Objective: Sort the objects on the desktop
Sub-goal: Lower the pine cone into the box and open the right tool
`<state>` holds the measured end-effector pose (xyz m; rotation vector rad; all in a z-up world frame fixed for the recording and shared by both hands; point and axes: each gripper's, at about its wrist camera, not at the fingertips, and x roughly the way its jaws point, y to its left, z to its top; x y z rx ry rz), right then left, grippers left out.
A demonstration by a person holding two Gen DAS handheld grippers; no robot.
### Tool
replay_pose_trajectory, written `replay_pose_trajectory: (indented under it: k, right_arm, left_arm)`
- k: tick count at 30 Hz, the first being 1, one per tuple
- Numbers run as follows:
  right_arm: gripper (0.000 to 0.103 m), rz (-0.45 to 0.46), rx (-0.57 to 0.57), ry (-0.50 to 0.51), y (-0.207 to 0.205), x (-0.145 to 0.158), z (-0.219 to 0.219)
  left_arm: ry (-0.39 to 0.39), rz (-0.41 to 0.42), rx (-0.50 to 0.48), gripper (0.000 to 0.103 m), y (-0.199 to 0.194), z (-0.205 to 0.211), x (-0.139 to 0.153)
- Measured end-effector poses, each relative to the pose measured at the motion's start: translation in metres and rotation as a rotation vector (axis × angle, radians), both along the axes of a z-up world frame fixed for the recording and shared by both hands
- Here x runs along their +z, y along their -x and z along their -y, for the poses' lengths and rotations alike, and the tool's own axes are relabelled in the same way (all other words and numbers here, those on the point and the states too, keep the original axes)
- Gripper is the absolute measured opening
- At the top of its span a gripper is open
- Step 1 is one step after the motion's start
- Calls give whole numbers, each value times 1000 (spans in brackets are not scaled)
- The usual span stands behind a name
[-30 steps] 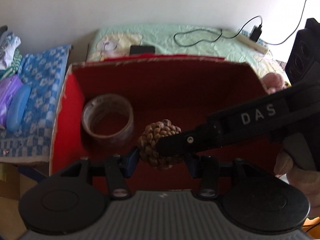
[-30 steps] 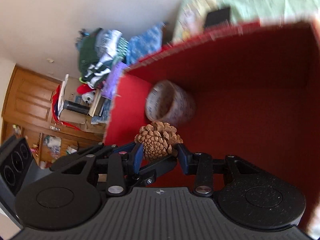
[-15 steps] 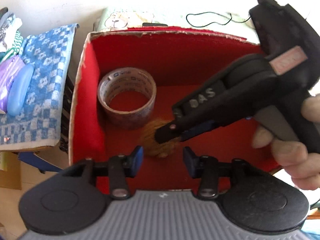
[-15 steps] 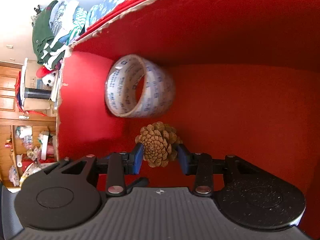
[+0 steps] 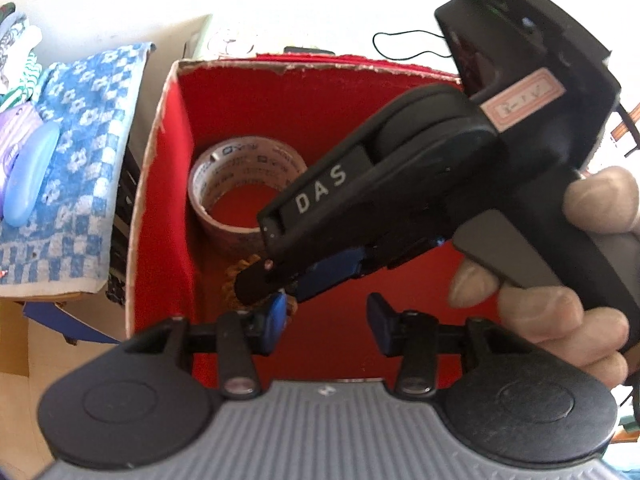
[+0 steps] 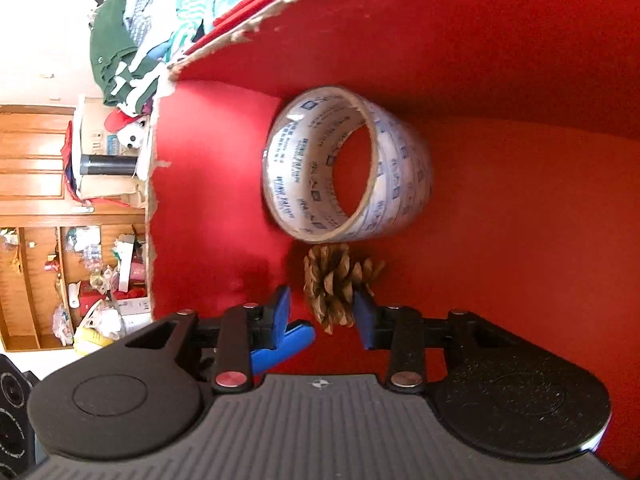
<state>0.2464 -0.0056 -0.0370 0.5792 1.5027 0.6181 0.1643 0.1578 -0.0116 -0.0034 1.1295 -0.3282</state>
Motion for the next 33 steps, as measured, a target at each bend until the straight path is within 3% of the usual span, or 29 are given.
replay_pose_trajectory:
  k: [7,12,13,14,20,26,33]
  right_arm:
    - [44,39,-86,-32,4,8,23]
    - [37,-6,-169,-59,4,-1,41]
    - [31,-21,-176,-54,4,-4,43]
    - [25,-36,-173,-45,2,-6,40]
    - [21,-49,-90,-22,1,-8,30]
    - [24,-31,-132,-35,0,-9,41]
    - [31,23,-193,36,3,0,38]
  left_arm:
    - [-24,3,2,53,-3,3,-4]
    - [0,18,0,55,-1,0,0]
    - [5,20,-2,59,-1,0,0]
    - [7,22,-2,61,-1,0,0]
    - [-40,34,2,61,-4,3,-4]
    - [-69,29,15,61,-7,7,-8]
    - [-101,6,51,62,-14,9,-16]
